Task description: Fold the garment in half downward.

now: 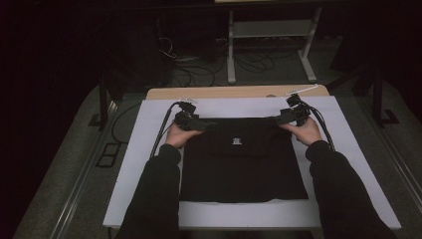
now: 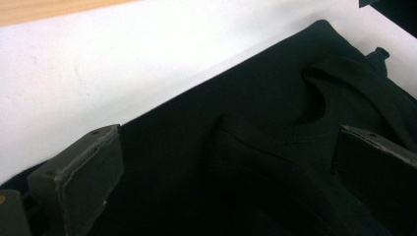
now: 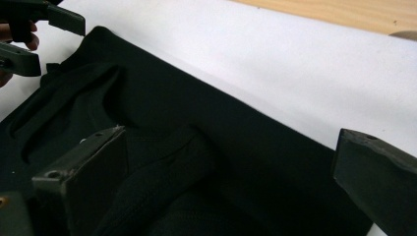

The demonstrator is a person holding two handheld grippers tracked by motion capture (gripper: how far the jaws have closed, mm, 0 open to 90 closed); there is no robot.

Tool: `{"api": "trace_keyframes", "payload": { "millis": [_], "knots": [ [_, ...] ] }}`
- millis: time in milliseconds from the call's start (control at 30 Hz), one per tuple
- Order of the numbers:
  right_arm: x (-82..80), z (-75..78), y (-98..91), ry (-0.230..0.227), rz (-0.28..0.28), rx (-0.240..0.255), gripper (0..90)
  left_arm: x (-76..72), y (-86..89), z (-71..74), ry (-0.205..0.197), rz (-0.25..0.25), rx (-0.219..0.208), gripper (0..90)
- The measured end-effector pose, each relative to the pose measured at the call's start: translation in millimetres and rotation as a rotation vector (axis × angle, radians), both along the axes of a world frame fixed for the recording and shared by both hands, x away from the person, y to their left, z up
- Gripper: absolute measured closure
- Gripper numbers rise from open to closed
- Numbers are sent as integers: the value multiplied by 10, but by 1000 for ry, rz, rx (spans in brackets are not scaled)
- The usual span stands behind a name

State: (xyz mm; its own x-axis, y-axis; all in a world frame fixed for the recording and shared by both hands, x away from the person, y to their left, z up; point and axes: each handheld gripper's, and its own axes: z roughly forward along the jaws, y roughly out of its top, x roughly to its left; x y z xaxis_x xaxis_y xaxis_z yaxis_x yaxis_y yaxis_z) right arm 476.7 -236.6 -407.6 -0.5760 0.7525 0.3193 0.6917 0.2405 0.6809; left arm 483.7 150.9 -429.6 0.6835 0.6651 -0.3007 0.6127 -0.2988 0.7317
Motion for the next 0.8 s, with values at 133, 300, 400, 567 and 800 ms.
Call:
{"api": "trace_keyframes", "payload": {
  "millis": [133,300,400,567,800],
  "knots": [
    [12,-51,30,14,3,-14,6,6,-23,-50,14,-10,4,0],
    [21,-91,75,25,14,-24,7,19,-48,-90,19,-11,-2,0],
    [29,-119,83,37,11,-25,8,26,-53,-110,18,-8,-8,20],
    [48,-168,100,54,8,-15,58,52,-43,-134,24,12,-22,57],
    [62,-272,231,69,9,-20,187,65,-46,-175,53,13,-36,171]
  ]
}}
